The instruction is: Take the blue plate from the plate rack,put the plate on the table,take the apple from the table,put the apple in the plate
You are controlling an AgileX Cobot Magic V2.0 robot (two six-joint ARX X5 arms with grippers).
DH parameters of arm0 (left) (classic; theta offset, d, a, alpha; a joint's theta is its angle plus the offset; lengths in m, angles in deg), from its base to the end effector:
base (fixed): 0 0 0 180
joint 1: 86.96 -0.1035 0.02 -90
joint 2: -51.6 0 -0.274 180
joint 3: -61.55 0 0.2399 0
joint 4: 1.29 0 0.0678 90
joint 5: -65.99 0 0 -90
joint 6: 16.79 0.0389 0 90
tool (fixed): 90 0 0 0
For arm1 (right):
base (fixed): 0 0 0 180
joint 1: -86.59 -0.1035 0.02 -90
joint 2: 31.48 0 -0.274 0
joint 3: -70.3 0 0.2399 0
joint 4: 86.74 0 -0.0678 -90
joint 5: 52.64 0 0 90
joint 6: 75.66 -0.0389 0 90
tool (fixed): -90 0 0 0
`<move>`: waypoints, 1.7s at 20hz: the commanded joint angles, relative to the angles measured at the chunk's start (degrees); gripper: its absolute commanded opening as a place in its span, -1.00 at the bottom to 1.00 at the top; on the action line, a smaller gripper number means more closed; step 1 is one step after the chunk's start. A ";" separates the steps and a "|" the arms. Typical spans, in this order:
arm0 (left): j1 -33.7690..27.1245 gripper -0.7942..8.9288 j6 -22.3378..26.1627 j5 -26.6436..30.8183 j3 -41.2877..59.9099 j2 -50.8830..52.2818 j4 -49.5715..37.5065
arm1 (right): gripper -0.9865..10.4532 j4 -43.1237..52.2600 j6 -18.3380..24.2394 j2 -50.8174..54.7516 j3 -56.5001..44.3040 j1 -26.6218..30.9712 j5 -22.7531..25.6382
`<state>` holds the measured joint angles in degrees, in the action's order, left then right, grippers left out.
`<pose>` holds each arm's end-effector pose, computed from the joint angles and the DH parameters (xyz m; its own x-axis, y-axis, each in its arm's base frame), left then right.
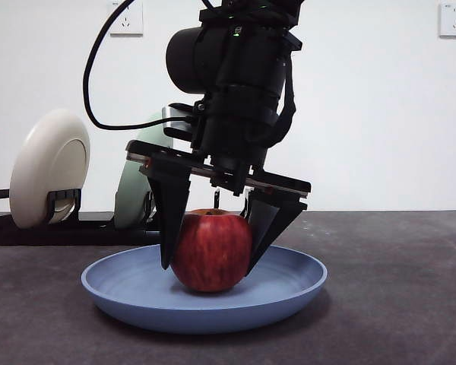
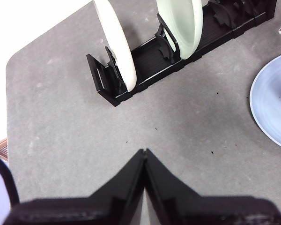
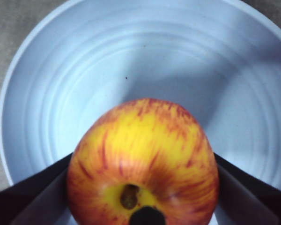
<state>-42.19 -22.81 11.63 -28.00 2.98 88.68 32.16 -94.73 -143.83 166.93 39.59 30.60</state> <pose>0.0765 -0.0440 0.3912 0.7886 0.0385 -0.6137 0.2433 0.8971 0.3689 0.2554 0.2806 0.1883 0.0683 0.2459 -0.9669 -0.4868 0.8542 0.1828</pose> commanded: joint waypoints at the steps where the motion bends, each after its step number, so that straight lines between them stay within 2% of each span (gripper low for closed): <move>1: -0.13 -0.85 0.33 0.39 -0.02 0.24 -0.07 | -0.75 0.02 0.00 -1.97 0.17 -0.48 0.76; 3: -0.13 -0.85 0.46 0.37 -0.02 0.26 -0.07 | -0.42 0.26 -0.33 -2.25 0.17 -0.83 0.76; 5: -0.13 -0.85 0.63 0.42 -0.02 0.37 -0.07 | 0.07 0.42 -0.63 -2.25 0.17 -1.05 0.85; 6: -0.13 -0.85 0.68 0.46 -0.02 0.37 -0.07 | 0.22 0.39 -1.03 -2.25 0.17 -1.05 0.85; 10: -0.46 -0.85 1.64 0.42 0.00 0.37 -0.07 | 0.23 -1.99 -2.40 -0.61 1.01 -1.05 -0.90; 15: -2.97 -0.85 4.85 3.06 0.00 0.13 -0.07 | 0.23 -13.44 -1.51 12.13 7.54 -1.09 1.64; 18: -4.59 -0.85 7.58 3.37 0.00 0.15 -0.07 | 0.15 -19.45 -1.22 23.82 8.57 -1.07 9.75; 20: -5.25 -0.85 7.76 3.30 0.00 0.26 -0.07 | -0.37 -25.70 -1.79 31.63 8.57 -0.94 18.12; 21: -5.27 -0.85 7.76 3.37 0.00 0.39 -0.07 | -0.73 -29.64 -2.60 35.82 8.55 -0.94 24.22; 22: -5.27 -0.85 7.76 3.34 0.00 0.72 -0.07 | -0.86 -32.30 -3.41 39.08 8.55 -0.94 28.24; 23: -5.27 -0.85 7.76 3.37 0.00 1.03 -0.07 | -0.83 -32.35 -3.82 42.84 8.41 -0.94 30.16; 25: -5.27 -0.85 7.69 3.34 0.00 1.68 -0.07 | -0.83 -32.33 -4.92 48.81 8.44 -0.94 30.91; 28: -5.27 -0.85 7.72 3.34 -0.02 2.54 -0.07 | -0.83 -32.33 -6.54 53.44 8.44 -0.94 34.23; 31: -5.27 -0.85 7.74 3.37 -0.02 3.10 -0.07 | -0.83 -32.30 -9.03 56.08 8.44 -0.94 38.47; 34: -5.27 -0.84 7.76 3.39 -0.02 3.37 -0.07 | -0.83 -32.30 -11.82 56.76 8.44 -0.94 40.19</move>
<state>-47.28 -15.30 14.71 -28.00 6.26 88.70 1.04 -103.64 -86.41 175.74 38.71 70.46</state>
